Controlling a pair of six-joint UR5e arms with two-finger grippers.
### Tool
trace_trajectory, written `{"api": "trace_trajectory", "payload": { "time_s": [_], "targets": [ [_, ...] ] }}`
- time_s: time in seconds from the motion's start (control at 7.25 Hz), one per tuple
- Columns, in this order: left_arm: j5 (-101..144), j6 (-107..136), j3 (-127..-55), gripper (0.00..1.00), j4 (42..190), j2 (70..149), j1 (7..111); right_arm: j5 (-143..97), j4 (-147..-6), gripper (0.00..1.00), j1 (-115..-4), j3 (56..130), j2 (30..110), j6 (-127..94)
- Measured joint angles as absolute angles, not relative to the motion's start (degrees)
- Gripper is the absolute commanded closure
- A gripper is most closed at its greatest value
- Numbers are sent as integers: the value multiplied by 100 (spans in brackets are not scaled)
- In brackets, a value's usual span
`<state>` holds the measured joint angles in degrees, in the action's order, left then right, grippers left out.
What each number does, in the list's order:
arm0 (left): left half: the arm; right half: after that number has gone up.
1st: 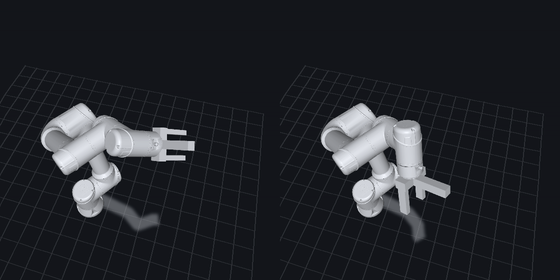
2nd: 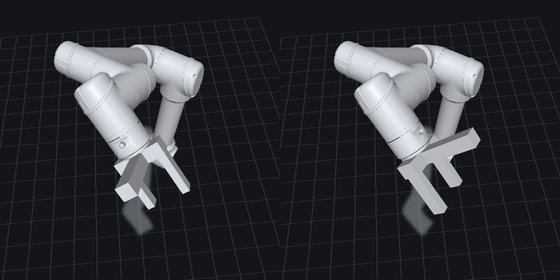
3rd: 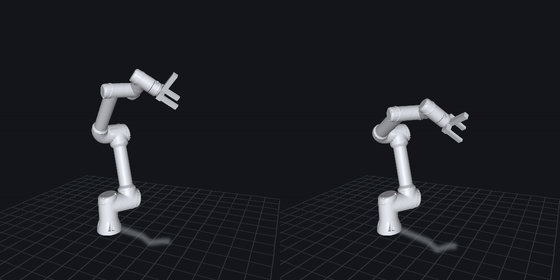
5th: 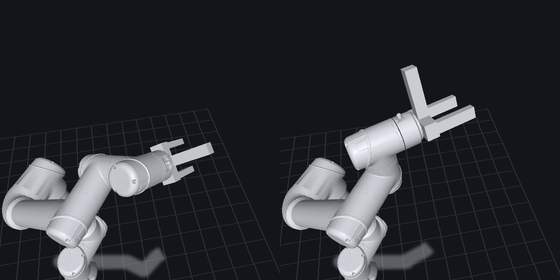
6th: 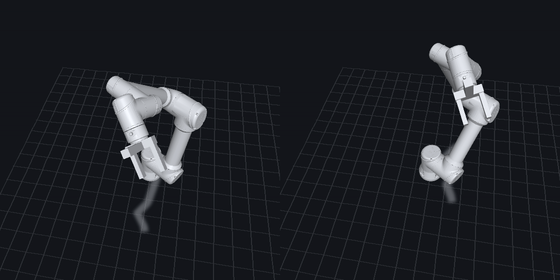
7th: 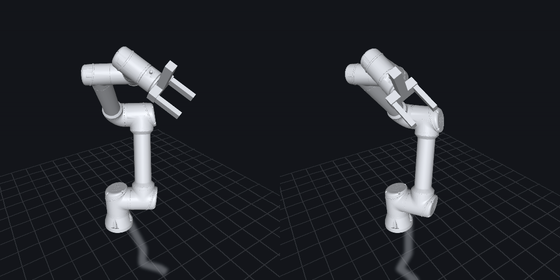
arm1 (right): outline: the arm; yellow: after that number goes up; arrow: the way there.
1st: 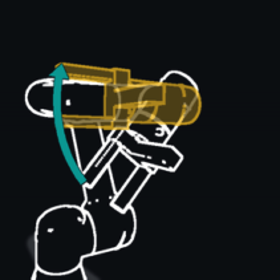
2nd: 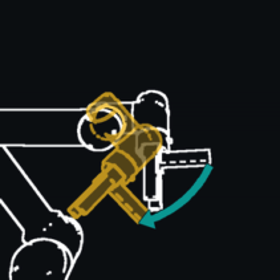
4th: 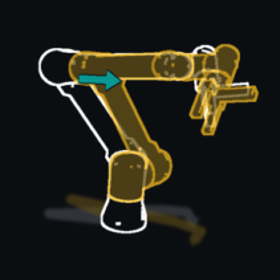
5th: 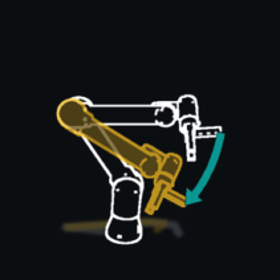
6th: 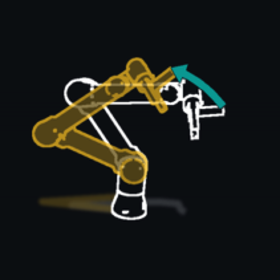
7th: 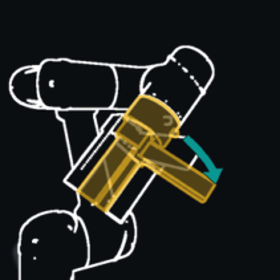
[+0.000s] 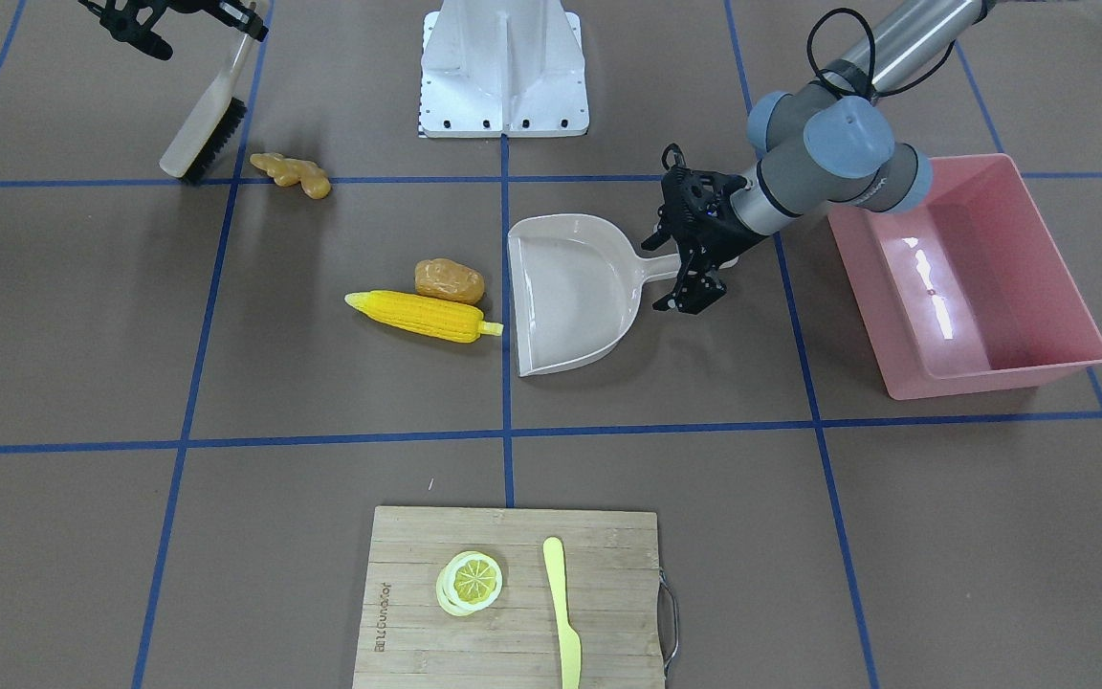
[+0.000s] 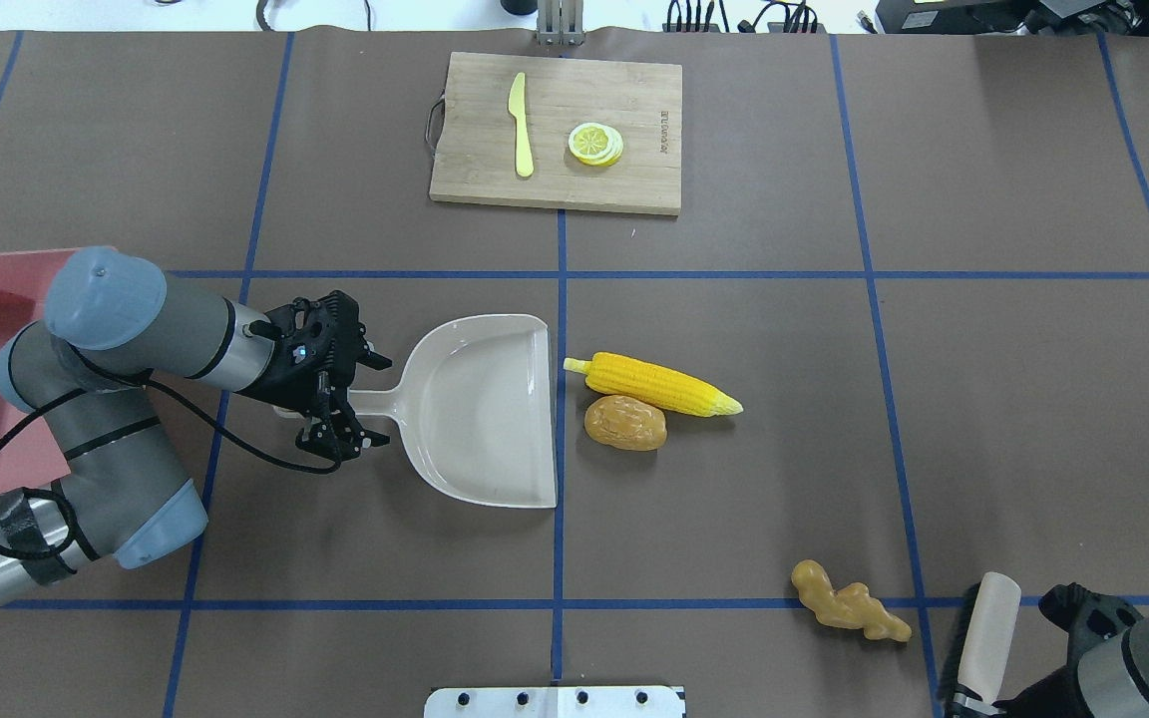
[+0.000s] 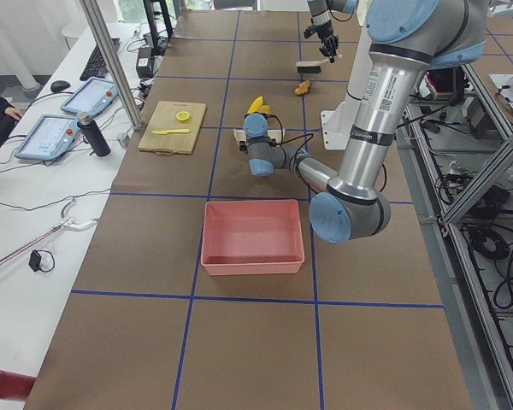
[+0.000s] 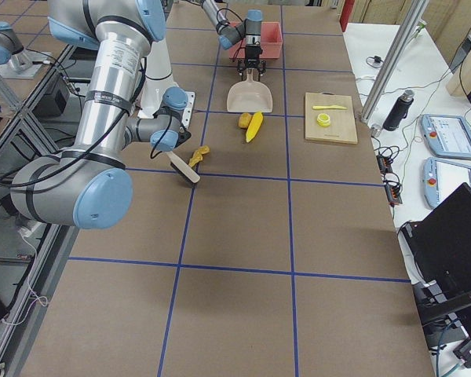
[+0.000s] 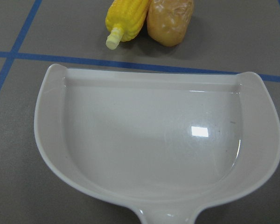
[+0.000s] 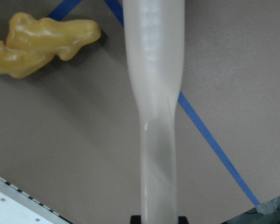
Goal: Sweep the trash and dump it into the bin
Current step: 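Move the brush in the right gripper down to the ginger root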
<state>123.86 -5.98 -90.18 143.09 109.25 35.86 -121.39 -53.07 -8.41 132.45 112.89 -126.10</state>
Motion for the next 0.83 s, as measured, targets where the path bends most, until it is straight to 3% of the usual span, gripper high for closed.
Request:
{"api": "trace_trajectory", "payload": {
  "time_s": [0.83],
  "targets": [
    [12384,-601,-9018,7,14303,10925,3586,-11967,-7014,100,-846,13051,9512,-12582]
  ]
}}
